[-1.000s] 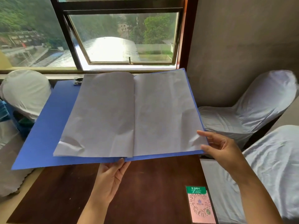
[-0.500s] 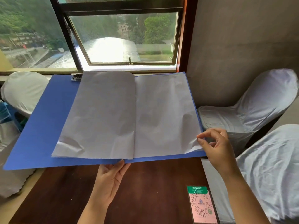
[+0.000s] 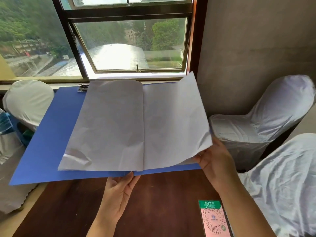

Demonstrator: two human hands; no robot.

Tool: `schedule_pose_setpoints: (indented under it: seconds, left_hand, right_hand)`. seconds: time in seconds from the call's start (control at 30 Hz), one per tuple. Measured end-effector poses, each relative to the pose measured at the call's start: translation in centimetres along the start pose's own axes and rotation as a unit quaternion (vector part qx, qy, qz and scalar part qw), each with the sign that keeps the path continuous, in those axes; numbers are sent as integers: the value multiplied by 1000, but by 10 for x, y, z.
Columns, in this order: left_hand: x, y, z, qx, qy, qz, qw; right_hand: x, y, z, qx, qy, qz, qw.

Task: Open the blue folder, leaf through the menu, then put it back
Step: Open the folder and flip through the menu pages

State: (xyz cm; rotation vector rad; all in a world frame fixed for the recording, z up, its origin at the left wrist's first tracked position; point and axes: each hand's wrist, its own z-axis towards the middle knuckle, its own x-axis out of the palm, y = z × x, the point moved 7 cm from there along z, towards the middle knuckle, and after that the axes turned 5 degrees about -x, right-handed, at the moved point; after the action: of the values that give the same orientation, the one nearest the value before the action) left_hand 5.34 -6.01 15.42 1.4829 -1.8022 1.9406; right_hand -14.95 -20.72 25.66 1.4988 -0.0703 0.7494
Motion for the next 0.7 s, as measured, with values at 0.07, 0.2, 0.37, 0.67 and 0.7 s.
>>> schedule_pose_setpoints:
  seconds: [0.07, 0.2, 0.37, 0.67, 0.7]
  left_hand:
    - [4, 0, -2, 4, 4, 2, 1000]
    - [10, 2, -6, 6, 7, 8, 1000]
    - [22, 0, -12, 6, 37, 24, 999]
    - [30, -3, -23, 18, 62, 34, 997]
    - [30, -3, -24, 20, 63, 36, 997]
  right_hand:
    - [15, 0, 0, -45, 17, -189, 981]
    - [72, -6, -14, -234, 154, -489, 826]
    - [111, -39, -36, -252, 218, -558, 760]
    - [138, -66, -59, -258, 339, -573, 700]
    - [138, -64, -59, -269, 328, -570, 704]
